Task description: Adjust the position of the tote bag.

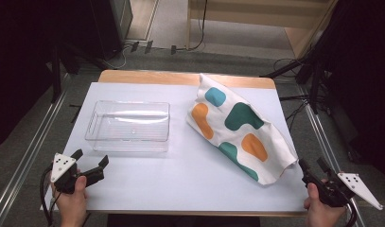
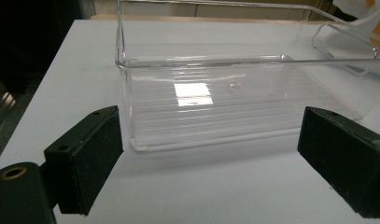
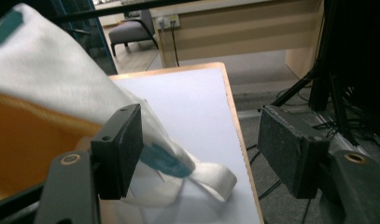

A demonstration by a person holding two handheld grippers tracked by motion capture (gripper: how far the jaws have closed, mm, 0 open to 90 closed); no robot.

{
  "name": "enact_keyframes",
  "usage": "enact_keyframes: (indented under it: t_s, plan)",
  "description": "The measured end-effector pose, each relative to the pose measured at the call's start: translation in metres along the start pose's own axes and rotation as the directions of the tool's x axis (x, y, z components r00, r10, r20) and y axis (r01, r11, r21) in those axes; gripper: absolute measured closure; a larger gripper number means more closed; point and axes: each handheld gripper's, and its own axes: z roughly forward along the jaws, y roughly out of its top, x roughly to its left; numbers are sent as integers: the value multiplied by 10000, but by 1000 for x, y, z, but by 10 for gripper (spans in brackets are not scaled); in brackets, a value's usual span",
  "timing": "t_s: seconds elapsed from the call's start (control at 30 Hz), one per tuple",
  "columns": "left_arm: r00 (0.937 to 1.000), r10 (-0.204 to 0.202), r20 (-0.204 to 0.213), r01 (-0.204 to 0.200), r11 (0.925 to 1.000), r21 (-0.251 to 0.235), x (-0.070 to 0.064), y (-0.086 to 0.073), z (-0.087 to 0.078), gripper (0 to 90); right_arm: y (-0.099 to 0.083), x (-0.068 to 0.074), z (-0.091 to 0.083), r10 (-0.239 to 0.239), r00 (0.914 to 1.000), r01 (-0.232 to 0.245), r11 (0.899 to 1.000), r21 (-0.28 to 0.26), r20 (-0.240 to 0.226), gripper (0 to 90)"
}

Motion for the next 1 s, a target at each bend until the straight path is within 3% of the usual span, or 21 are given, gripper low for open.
enact_keyframes:
  t_s: [0.27,0.37,0.43,0.47,0.6,0.7,0.73,0.83,0.93,1.0]
  plan:
    - [9997,184,154,-186,9997,130,-9,0,-2,72,20,10,-15,-303,9958,257,9982,-534,-869,270]
    - [9997,163,180,-165,9998,69,-12,2,-1,72,25,15,-20,-320,9907,220,9968,-763,-1325,264]
    - [9998,123,171,-124,9999,82,-13,3,0,72,27,20,-22,-142,9821,1,9972,-751,-1876,249]
    - [9996,1,272,-5,9999,158,-16,3,1,73,28,25,-22,-171,9724,11,9976,-688,-2327,237]
    - [9990,86,443,-90,9999,83,-26,6,0,72,26,40,-14,-727,9549,670,9973,-296,-2881,164]
    - [9979,337,555,-337,9994,-17,-35,8,-2,73,17,47,2,-853,9493,1067,9928,549,-3025,146]
    - [9977,362,568,-361,9993,-34,-37,8,-2,73,12,48,8,-958,9542,1234,9890,814,-2833,148]
    - [9962,417,769,-416,9991,-36,-43,9,-2,73,2,50,16,-1276,9588,1609,9802,1153,-2536,237]
    - [9944,386,987,-393,9992,53,-49,9,1,72,-1,49,18,-1201,9514,1594,9799,1200,-2834,376]
    - [9924,441,1148,-457,9989,115,-54,9,3,73,-2,48,19,-1066,9485,1531,9787,1371,-2983,529]
